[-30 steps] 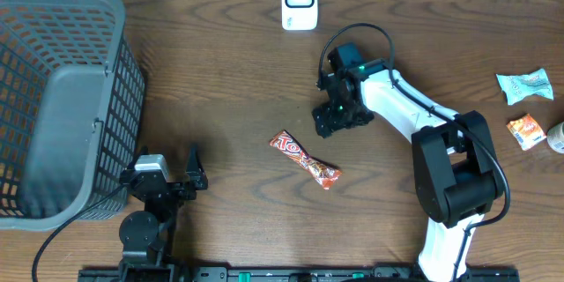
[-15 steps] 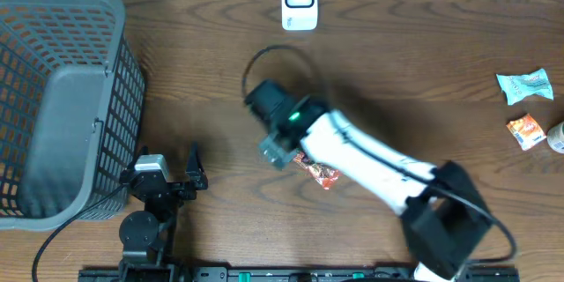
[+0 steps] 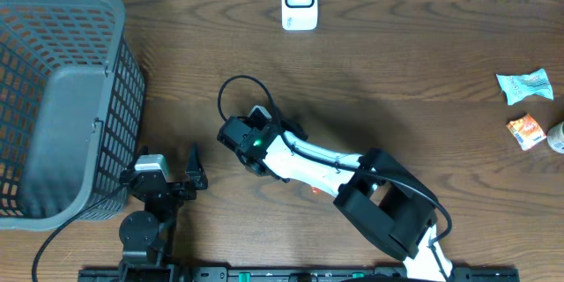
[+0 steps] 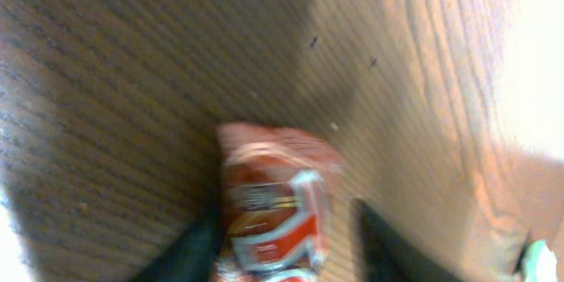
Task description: Scan the item barcode
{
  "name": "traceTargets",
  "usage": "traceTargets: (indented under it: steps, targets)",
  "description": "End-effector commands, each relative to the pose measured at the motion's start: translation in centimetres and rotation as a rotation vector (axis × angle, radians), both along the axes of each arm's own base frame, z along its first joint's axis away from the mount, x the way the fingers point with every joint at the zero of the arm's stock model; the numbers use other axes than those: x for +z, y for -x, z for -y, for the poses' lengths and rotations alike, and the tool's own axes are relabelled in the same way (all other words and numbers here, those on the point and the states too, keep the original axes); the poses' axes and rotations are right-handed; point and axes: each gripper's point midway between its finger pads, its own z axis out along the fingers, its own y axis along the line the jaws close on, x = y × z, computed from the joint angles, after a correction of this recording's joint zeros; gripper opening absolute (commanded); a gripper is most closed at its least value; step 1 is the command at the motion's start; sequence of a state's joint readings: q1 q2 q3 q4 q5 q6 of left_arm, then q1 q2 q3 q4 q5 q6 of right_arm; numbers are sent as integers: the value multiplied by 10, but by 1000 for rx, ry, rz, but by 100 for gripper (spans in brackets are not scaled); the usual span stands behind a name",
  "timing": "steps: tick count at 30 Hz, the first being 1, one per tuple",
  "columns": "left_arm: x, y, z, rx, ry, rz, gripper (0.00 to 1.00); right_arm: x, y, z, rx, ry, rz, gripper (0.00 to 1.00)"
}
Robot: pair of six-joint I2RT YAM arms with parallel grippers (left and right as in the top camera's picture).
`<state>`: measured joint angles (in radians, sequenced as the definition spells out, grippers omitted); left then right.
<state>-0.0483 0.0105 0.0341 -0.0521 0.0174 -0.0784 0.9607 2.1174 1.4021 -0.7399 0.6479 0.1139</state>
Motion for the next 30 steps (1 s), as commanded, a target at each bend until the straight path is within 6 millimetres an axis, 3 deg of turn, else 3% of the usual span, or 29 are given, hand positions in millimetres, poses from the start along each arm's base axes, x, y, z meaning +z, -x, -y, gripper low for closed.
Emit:
traceTargets:
  steps: [1, 2, 5, 8, 11, 15, 17, 19, 21, 22, 23, 24, 25, 26, 28, 30]
  targets:
    - [-18, 0, -2, 11, -1, -43, 98, -8, 3, 4, -15, 26, 10, 7]
    - [-18, 0, -2, 11, -1, -43, 98, -11, 3, 5, -30, 21, 10, 1]
    - [-18, 0, -2, 11, -1, -43, 98, -13, 4, 4, -52, 3, 9, 1]
    - [-18, 0, -2, 10, -1, -43, 98, -17, 15, -10, -43, -64, -95, 1]
    - [-18, 0, -2, 11, -1, -43, 98, -6, 16, -22, -44, -111, -150, 1]
    - [-18, 0, -2, 11, -1, -43, 98, 15, 45, -67, 59, -331, -489, 1]
    - [-18, 0, -2, 11, -1, -43, 98, 28, 56, -79, 97, -426, -616, 1]
    - [-18, 0, -2, 11, -1, -43, 98, 41, 58, -79, 101, -502, -713, 1]
    - [-18, 0, -2, 11, -1, -43, 98, 41, 48, -63, 56, -473, -701, 1]
    - [-18, 0, -2, 11, -1, -43, 98, 39, 44, -52, 23, -442, -685, 7]
    - [-18, 0, -2, 11, -1, -43, 98, 38, 43, -47, 12, -426, -680, 25]
    - [-18, 0, -2, 10, -1, -43, 98, 36, 42, -40, 1, -387, -666, 53]
    - [-18, 0, -2, 11, -1, -43, 98, 36, 41, -38, 0, -371, -659, 55]
    - [-18, 0, -2, 11, -1, -43, 98, 34, 40, -32, 0, -318, -622, 69]
    - [-18, 0, -2, 10, -1, -43, 98, 27, 30, -21, -36, -234, -515, 80]
    - [-18, 0, -2, 10, -1, -43, 98, 17, 31, -15, -37, -188, -478, 80]
